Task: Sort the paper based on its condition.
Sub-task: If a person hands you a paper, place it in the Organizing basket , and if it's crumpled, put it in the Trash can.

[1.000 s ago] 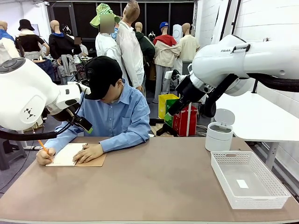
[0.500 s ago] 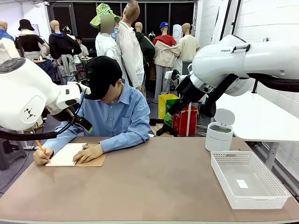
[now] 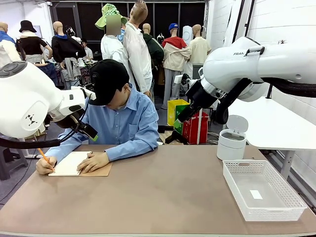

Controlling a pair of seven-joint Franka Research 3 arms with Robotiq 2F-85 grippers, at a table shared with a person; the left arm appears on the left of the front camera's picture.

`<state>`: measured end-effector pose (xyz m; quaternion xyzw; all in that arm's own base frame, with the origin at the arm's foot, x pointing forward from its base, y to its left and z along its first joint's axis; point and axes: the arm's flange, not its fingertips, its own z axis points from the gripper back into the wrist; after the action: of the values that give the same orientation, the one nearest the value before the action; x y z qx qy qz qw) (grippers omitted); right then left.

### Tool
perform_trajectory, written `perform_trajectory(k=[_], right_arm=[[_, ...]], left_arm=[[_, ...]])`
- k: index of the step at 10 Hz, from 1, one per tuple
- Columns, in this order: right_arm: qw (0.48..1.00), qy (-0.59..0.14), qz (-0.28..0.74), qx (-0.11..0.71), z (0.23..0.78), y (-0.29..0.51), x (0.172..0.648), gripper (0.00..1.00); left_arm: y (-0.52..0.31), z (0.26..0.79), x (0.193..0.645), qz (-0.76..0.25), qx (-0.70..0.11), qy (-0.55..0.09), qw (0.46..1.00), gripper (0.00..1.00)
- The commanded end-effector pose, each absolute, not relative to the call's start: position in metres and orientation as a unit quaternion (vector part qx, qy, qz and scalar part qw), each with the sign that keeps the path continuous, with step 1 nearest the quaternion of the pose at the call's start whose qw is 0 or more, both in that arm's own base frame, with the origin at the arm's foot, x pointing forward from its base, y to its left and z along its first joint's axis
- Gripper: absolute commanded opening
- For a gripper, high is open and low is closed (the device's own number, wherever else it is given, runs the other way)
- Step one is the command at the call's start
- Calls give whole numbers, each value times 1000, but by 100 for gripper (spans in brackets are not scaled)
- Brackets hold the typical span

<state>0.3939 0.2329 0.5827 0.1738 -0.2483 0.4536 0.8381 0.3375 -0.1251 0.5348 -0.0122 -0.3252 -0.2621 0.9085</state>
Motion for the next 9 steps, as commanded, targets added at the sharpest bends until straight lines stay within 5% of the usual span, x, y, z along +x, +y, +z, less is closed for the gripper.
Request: perform_trajectory(k=[1, 9], right_arm=[[839, -246, 453, 175, 582, 233, 394, 100], [839, -246, 453, 175, 582, 233, 394, 100]], left_arm=[[-125, 534, 337, -262, -12, -323, 909, 100], [-125, 534, 337, -262, -12, -323, 909, 100]])
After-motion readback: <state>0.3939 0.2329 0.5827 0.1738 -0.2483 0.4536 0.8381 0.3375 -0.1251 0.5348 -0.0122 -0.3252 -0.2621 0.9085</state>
